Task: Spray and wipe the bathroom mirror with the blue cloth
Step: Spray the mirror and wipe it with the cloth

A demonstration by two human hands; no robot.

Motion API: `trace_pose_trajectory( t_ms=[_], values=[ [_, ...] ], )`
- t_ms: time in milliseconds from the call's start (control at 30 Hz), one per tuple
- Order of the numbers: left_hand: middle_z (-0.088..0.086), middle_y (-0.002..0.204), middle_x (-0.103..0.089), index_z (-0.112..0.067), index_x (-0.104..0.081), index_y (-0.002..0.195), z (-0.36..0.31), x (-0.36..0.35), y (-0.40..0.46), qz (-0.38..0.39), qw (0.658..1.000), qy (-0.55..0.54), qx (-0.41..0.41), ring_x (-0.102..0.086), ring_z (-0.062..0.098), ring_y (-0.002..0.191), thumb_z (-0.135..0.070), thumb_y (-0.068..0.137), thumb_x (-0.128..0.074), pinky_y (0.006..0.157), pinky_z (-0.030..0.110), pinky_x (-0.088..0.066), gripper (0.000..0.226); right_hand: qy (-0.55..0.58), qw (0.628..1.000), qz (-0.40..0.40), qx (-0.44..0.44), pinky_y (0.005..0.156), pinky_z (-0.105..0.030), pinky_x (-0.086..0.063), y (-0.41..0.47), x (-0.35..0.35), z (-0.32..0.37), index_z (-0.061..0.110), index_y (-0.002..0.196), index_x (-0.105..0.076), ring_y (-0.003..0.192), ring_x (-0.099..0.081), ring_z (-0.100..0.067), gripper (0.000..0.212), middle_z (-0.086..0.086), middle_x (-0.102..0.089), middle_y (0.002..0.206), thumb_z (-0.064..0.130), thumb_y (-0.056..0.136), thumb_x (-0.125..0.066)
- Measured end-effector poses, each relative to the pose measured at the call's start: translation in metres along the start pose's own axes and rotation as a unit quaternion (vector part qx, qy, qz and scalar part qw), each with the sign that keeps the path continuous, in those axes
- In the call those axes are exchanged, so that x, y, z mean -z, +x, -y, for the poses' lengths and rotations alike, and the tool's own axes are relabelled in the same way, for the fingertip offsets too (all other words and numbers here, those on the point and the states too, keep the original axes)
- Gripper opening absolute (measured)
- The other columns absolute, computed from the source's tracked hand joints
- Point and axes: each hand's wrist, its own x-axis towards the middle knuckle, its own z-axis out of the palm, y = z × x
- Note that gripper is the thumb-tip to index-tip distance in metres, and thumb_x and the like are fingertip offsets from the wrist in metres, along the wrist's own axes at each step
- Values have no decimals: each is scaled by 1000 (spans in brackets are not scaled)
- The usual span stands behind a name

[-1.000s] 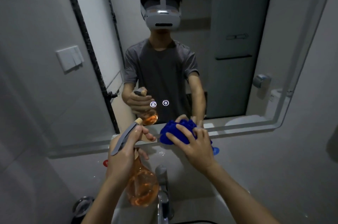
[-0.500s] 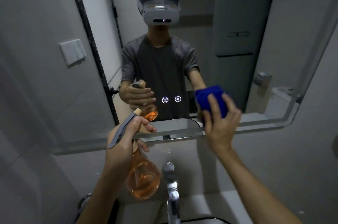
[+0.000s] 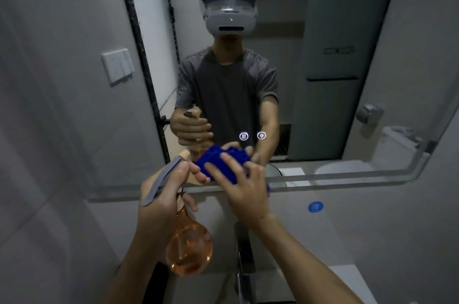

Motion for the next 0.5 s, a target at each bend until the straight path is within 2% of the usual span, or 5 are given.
trace_pose_trajectory(
  t_ms=[133, 267, 333, 433, 500],
  values=[
    [19, 84, -73, -8, -72, 83, 4, -11, -2, 6, 1000, -1, 9, -68, 14, 60, -30, 89, -56, 43, 21, -50, 28, -50, 996, -12, -74, 85, -43, -41, -24, 37, -70, 34, 140, -49, 98, -47, -33, 67, -5, -39, 143, 6, 83, -69],
    [18, 88, -73, -9, -72, 88, 10, -16, 0, 10, 1000, -5, 24, -71, 19, 72, -32, 90, -57, 46, 25, -53, 28, -60, 985, -13, -162, 83, -45, -39, -41, 67, -125, 27, 138, -48, 93, -57, -46, 49, -20, -47, 139, 18, 92, -64],
    [17, 88, -74, -6, -71, 91, 13, -16, 1, 13, 1000, -4, 27, -72, 19, 73, -30, 92, -56, 46, 24, -53, 29, -51, 980, -19, -192, 84, -44, -39, -39, 66, -124, 23, 137, -49, 94, -58, -50, 50, -27, -50, 135, 16, 91, -65],
    [12, 85, -74, -6, -70, 91, 12, -12, 1, 7, 1000, -17, 25, -73, 23, 79, -28, 92, -55, 46, 25, -53, 26, -43, 992, -10, -120, 94, -48, -41, -38, 43, -84, 26, 137, -51, 105, -54, -49, 56, -16, -42, 140, 6, 87, -64],
    [9, 84, -74, -8, -70, 90, 9, -6, 0, -1, 999, -18, 27, -73, 23, 79, -30, 90, -56, 46, 26, -54, 26, -43, 998, 35, -39, 92, -52, -45, -39, 24, -48, 30, 139, -49, 106, -48, -40, 54, -10, -39, 143, 12, 89, -58]
  ],
)
